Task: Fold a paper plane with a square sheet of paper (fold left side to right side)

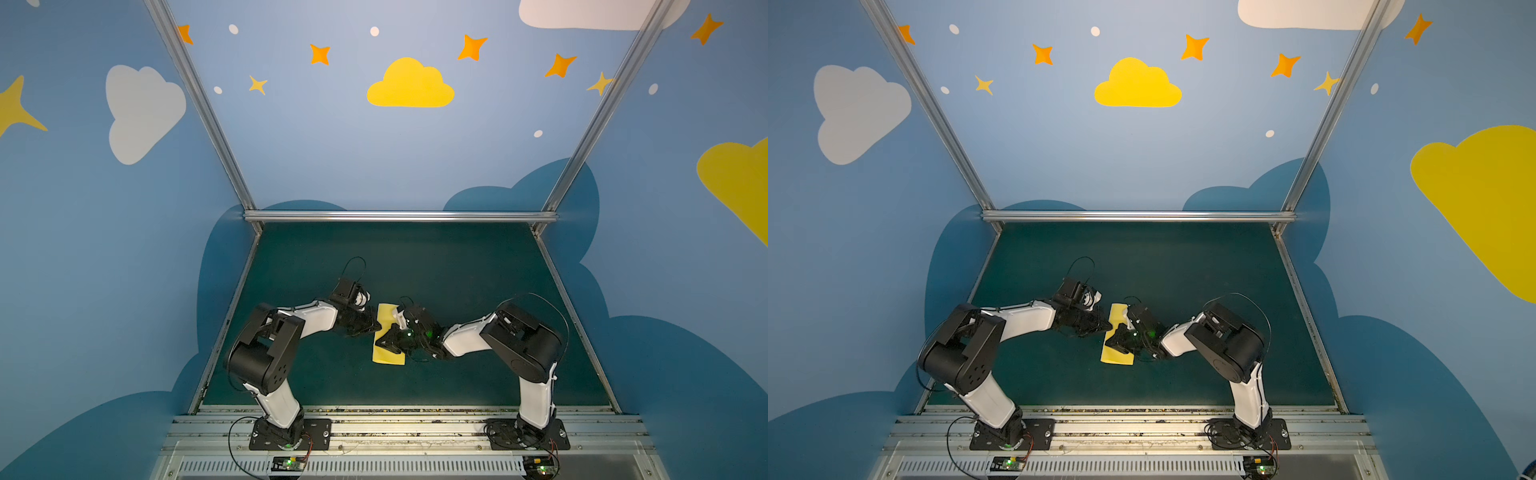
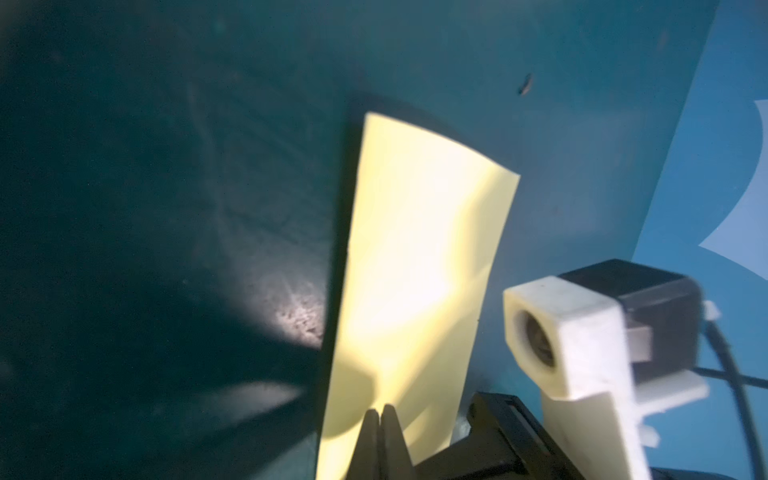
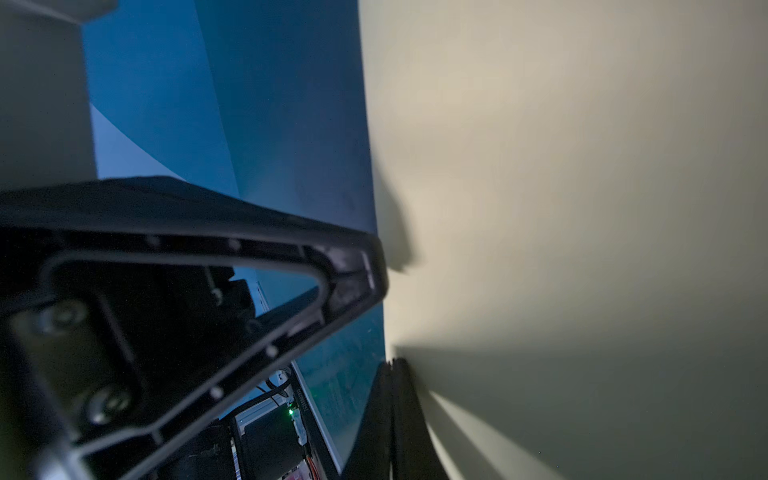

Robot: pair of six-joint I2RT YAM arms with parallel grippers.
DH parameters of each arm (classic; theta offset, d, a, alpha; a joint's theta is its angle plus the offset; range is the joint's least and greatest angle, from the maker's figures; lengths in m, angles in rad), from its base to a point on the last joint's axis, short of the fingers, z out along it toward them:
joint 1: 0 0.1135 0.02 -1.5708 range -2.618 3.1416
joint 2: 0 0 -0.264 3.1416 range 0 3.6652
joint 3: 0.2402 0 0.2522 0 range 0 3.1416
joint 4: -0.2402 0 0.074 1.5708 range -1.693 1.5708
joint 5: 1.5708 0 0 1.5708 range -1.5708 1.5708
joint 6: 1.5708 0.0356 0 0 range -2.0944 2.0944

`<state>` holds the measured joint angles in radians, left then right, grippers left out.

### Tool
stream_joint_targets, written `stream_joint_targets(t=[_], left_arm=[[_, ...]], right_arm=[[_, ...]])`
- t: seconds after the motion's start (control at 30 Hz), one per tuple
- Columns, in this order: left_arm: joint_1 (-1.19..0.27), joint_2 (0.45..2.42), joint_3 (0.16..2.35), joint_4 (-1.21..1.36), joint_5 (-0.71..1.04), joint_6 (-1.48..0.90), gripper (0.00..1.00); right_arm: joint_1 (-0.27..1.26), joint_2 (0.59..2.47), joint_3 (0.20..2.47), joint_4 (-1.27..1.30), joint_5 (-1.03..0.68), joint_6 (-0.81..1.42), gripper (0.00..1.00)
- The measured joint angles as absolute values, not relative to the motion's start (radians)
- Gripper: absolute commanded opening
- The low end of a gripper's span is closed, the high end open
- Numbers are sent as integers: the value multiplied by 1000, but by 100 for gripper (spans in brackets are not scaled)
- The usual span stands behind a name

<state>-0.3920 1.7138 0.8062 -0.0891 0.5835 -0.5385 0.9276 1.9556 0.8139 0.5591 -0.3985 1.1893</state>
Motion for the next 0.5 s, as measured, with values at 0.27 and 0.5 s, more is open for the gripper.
stream_joint_targets(t=[0.27, 0.5], left_arm=[[-374, 1766, 841, -67, 570, -538, 4], [-340, 1865, 958, -76, 590, -523, 4]], right_arm=[[928, 1956, 814, 559, -397, 1189, 0], [928, 1956, 813, 559, -397, 1189, 0]])
